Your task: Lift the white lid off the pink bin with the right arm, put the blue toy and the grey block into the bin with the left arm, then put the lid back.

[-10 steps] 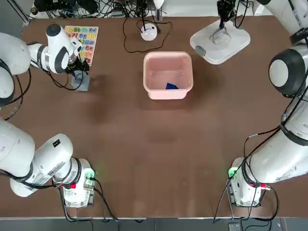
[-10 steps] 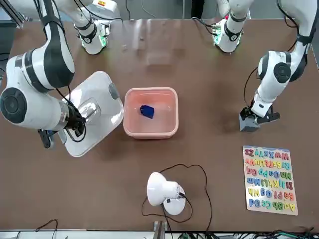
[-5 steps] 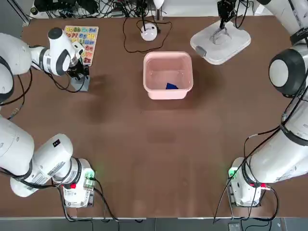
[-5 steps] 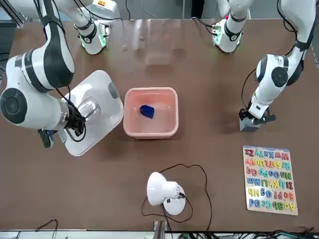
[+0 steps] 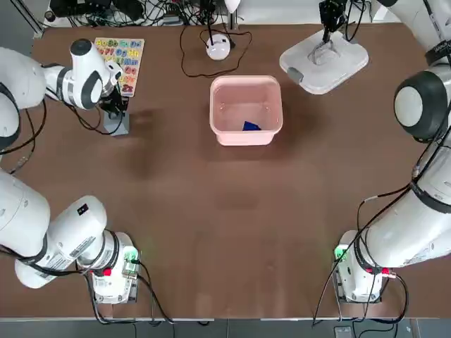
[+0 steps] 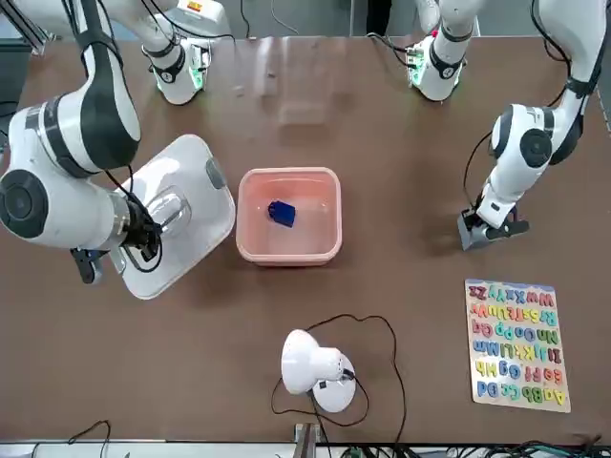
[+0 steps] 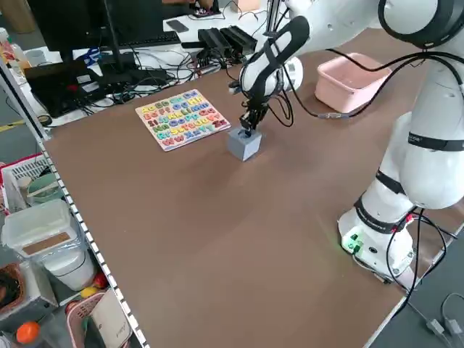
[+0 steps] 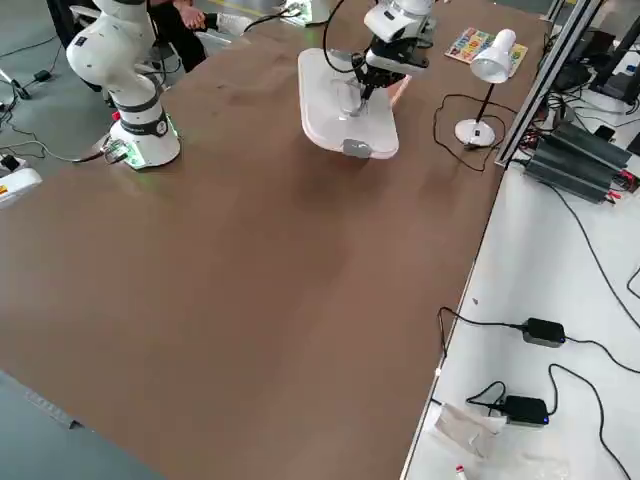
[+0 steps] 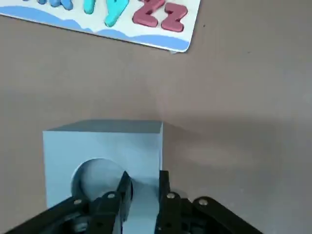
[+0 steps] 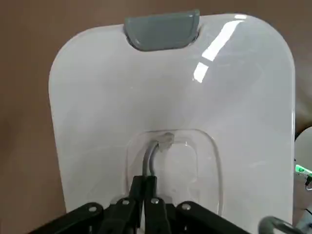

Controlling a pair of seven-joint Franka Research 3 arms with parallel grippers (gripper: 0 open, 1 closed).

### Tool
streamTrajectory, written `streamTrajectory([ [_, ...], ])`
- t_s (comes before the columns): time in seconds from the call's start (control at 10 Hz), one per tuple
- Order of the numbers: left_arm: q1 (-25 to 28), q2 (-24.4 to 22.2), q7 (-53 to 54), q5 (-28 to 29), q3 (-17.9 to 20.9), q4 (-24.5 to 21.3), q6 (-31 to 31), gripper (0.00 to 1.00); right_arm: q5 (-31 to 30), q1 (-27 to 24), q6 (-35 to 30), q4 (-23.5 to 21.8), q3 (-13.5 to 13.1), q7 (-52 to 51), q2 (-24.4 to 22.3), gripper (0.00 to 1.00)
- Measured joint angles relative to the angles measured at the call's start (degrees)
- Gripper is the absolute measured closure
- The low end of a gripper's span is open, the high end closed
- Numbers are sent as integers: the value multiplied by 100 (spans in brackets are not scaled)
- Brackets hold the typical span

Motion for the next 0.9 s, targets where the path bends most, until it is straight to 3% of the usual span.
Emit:
streamTrajectory([
  [0.4,-21,-82,-830,-307,-835,1331,-1665,75,0,0,-10,1,0,-8,-2,95],
  [0.7,-160,174,-2646,-434,-1694,1974,-1921,75,0,0,-14,1,0,-10,-3,95],
  [0.9,-774,298,-4196,-442,-2062,2248,-1934,75,0,0,-16,1,0,-10,-3,95],
])
